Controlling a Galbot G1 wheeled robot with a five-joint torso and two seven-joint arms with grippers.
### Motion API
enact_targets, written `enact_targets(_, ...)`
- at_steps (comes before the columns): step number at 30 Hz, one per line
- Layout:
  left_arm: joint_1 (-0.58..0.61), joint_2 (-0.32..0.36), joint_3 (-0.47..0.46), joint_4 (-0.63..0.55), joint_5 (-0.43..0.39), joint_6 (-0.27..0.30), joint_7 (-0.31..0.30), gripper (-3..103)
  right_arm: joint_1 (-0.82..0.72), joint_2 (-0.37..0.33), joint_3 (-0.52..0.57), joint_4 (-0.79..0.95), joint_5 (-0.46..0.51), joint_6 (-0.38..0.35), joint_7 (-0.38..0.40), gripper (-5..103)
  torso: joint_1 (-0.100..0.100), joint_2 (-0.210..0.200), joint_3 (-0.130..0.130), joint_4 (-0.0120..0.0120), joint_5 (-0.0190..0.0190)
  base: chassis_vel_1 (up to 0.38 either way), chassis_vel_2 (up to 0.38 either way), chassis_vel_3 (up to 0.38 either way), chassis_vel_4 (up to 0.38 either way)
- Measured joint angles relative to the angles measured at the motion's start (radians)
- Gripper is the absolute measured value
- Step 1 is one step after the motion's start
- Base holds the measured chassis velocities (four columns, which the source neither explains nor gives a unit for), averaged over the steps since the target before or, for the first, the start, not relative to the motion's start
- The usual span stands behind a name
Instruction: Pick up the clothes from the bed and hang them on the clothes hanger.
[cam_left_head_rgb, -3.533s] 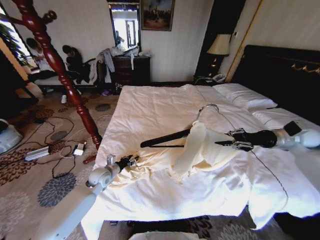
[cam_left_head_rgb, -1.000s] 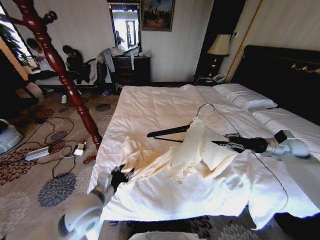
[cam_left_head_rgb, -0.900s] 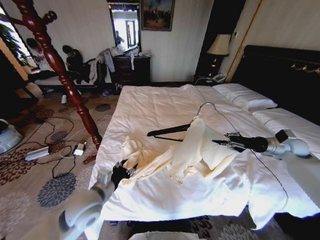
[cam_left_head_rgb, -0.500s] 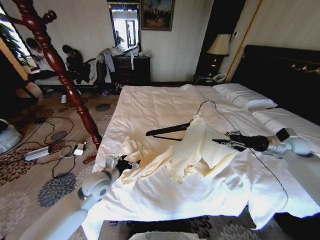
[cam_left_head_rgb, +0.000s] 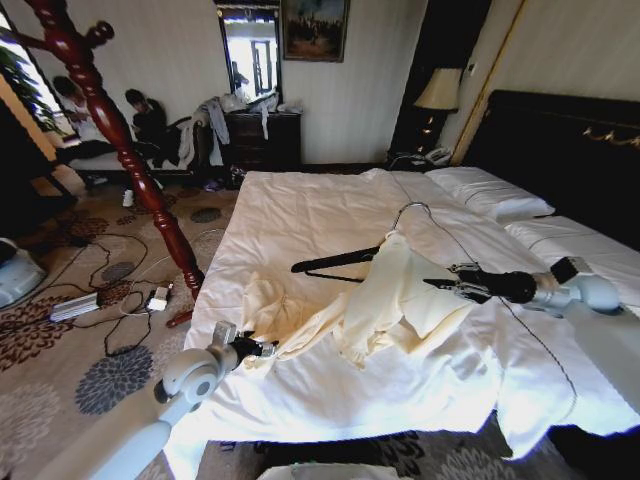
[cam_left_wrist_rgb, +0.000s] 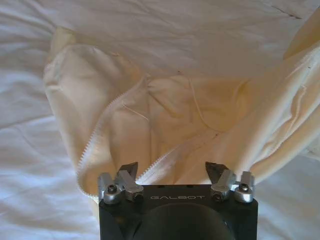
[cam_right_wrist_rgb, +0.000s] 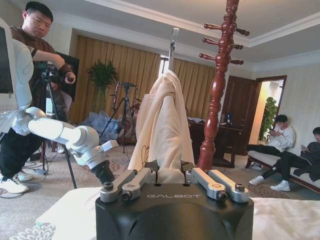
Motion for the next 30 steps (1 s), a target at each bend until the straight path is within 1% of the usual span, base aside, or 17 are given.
enact_targets(2,0.0,0.0,0.0,0.003,-0.032,-0.001,0.002,66,-0.002,-0.004,0.004,0.0,0.0,0.0,-0.001,19,0.0,0.0,0.0,-0.0001,0.0,0.0,0.0,0.0,0.0)
enact_targets(3,0.0,0.0,0.0,0.003,-0.032,-0.001,0.002,66,-0.002,-0.004,0.004,0.0,0.0,0.0,-0.001,19,0.0,0.0,0.0,-0.0001,0.0,0.0,0.0,0.0,0.0)
enact_targets(6,0.001,0.002,0.0,0.014,-0.048,-0.001,0.003,50,-0.003,-0.007,0.007,0.002,0.0,0.001,-0.002,19,0.0,0.0,0.0,-0.0001,0.0,0.0,0.0,0.0,0.0)
enact_targets(8,0.003,0.003,-0.001,0.017,-0.049,-0.001,0.004,50,-0.003,-0.007,0.008,0.003,0.0,0.001,-0.002,19,0.0,0.0,0.0,0.0,0.0,0.0,0.0,0.0,0.0)
enact_targets(11,0.004,0.002,-0.011,0.02,-0.048,-0.002,0.005,34,-0.003,-0.007,0.009,0.004,0.0,0.001,-0.002,19,0.0,0.0,0.0,-0.0001,0.0,0.0,0.0,0.0,0.0)
enact_targets(12,0.004,0.002,-0.011,0.02,-0.048,-0.002,0.005,34,-0.003,-0.007,0.009,0.004,0.0,0.001,-0.002,19,0.0,0.0,0.0,-0.0001,0.0,0.0,0.0,0.0,0.0)
enact_targets(14,0.004,-0.001,-0.02,0.02,-0.047,-0.002,0.005,24,-0.003,-0.007,0.009,0.004,0.0,0.002,-0.002,19,0.0,0.0,0.0,-0.0001,0.0,0.0,0.0,0.0,0.0)
enact_targets(15,0.005,-0.001,-0.024,0.02,-0.047,-0.002,0.005,24,-0.003,-0.007,0.01,0.004,0.0,0.002,-0.002,19,0.0,0.0,0.0,0.0,0.0,0.0,0.0,0.0,0.0)
enact_targets(17,0.009,-0.002,-0.032,0.019,-0.054,-0.003,0.005,12,-0.003,-0.007,0.011,0.004,0.0,0.003,-0.002,19,0.0,0.0,0.0,0.0,0.0,0.0,0.0,0.0,0.0)
enact_targets(18,0.009,-0.002,-0.032,0.019,-0.054,-0.003,0.005,12,-0.003,-0.007,0.011,0.004,0.0,0.003,-0.002,19,0.0,0.0,0.0,0.0,0.0,0.0,0.0,0.0,0.0)
enact_targets(20,0.011,-0.006,-0.04,0.014,-0.073,-0.003,0.005,3,-0.002,-0.007,0.012,0.004,0.001,0.003,-0.002,19,0.0,0.0,0.0,0.0,0.0,0.0,0.0,0.0,0.0)
enact_targets(22,0.008,-0.013,-0.053,0.01,-0.088,-0.003,0.005,0,-0.002,-0.009,0.013,0.003,0.002,0.003,-0.002,19,0.0,0.0,0.0,0.0,0.0,0.0,0.0,0.0,0.0)
enact_targets(26,-0.009,-0.019,-0.077,0.009,-0.099,-0.003,0.006,0,-0.003,-0.01,0.016,-0.002,0.005,0.003,0.002,19,0.0,0.0,0.0,0.0,-0.0001,0.0,0.0,0.0,0.0)
enact_targets(28,-0.034,-0.02,-0.099,0.011,-0.105,-0.01,0.011,0,-0.006,-0.011,0.016,-0.007,0.012,0.004,0.019,19,0.0,0.0,0.0,0.0001,0.0,0.0,0.0,0.0,0.0)
enact_targets(30,-0.079,-0.021,-0.127,0.02,-0.119,-0.033,0.021,0,-0.011,-0.011,0.015,-0.01,0.042,0.003,0.057,19,0.0,0.0,0.0,-0.0001,-0.0001,0.0,0.0,0.0,0.0)
